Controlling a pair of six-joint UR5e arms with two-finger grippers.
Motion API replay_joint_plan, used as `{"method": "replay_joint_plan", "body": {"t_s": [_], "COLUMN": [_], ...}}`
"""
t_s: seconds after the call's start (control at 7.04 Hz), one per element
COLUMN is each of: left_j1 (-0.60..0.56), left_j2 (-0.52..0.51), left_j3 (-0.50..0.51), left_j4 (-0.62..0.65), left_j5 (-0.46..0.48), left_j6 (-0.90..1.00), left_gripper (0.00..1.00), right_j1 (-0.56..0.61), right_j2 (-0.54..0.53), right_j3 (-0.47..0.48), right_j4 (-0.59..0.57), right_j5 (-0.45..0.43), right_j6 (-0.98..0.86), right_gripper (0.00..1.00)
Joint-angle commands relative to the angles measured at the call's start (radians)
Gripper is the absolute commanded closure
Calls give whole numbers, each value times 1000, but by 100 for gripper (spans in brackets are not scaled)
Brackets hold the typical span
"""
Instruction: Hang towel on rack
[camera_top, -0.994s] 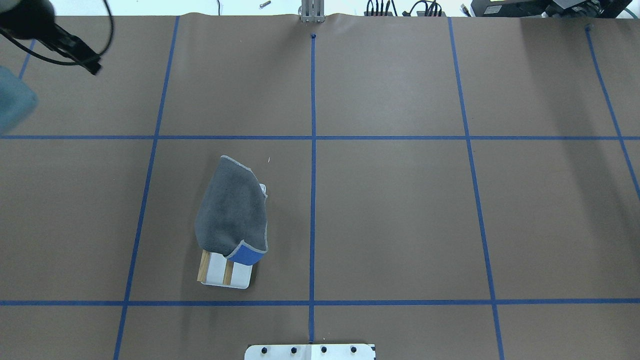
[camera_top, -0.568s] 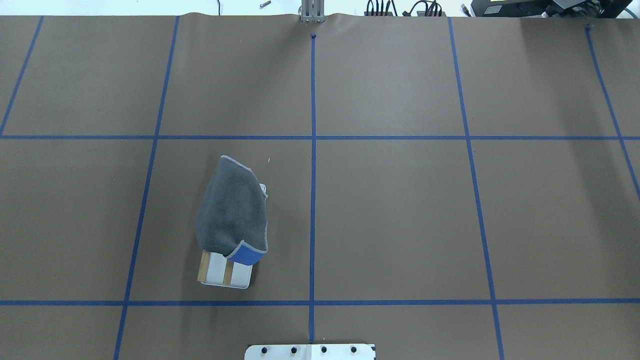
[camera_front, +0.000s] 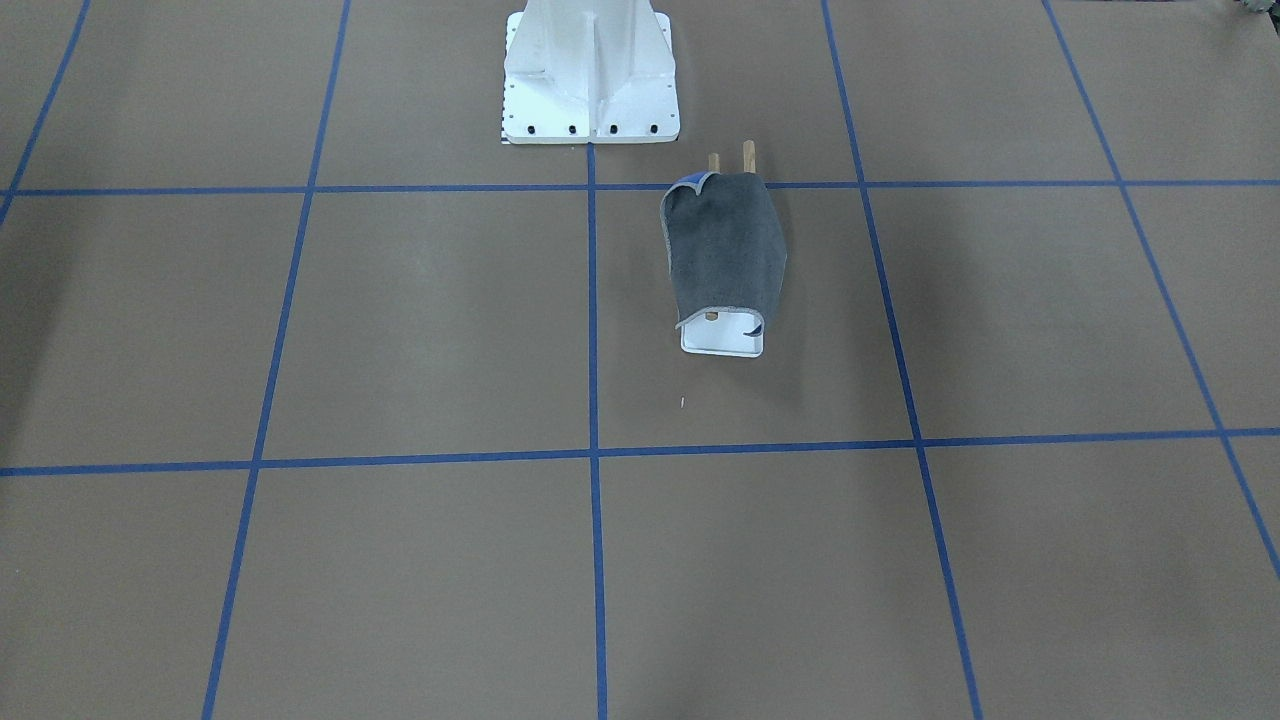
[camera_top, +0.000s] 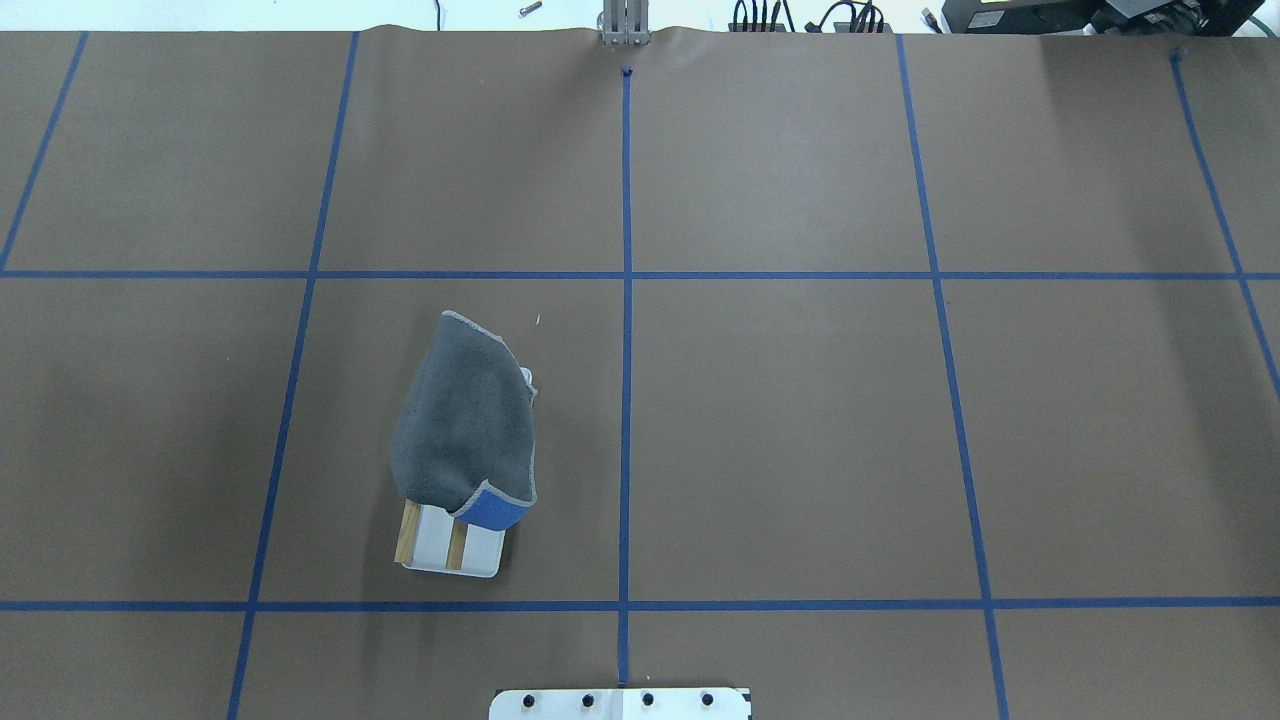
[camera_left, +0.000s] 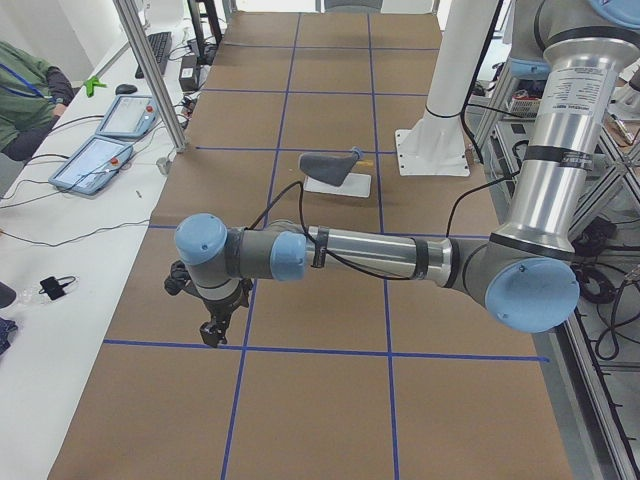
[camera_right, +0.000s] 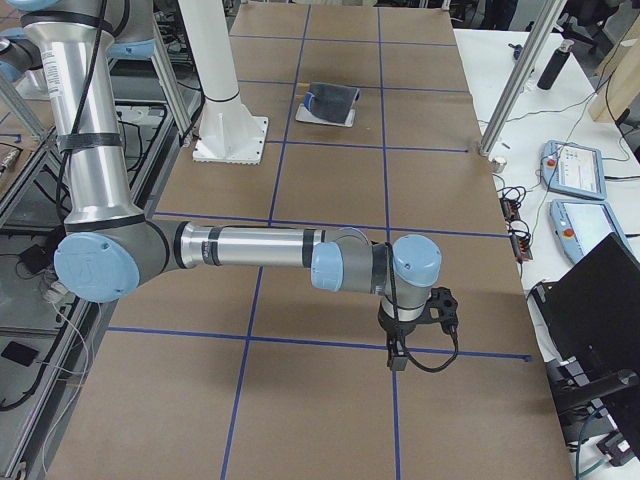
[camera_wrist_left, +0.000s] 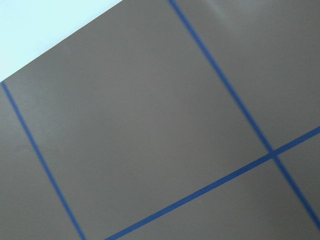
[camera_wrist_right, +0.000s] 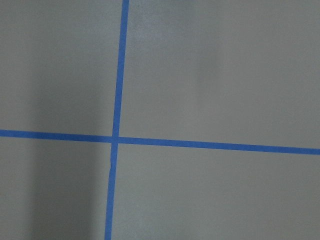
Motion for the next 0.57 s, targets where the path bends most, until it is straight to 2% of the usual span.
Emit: {"method": "replay_joint_plan", "body": {"t_s": [0.0, 0.14, 0.43], "left_j1": [-2, -2, -2], "left_j2": [96, 132, 146], "left_j3": [-139, -194, -203], "left_j4": [-18, -20, -20], "left_j5": [53, 61, 61], "left_j6": [1, 2, 2], "left_gripper": [1, 1, 1], "right_j1": [0, 0, 0], "right_j2": [-14, -14, -17], "right_j3": [1, 12, 12], "right_j4": [3, 3, 3], "right_j5": [10, 8, 5], "right_j6": [1, 4, 10], "right_gripper": [0, 0, 0]}}
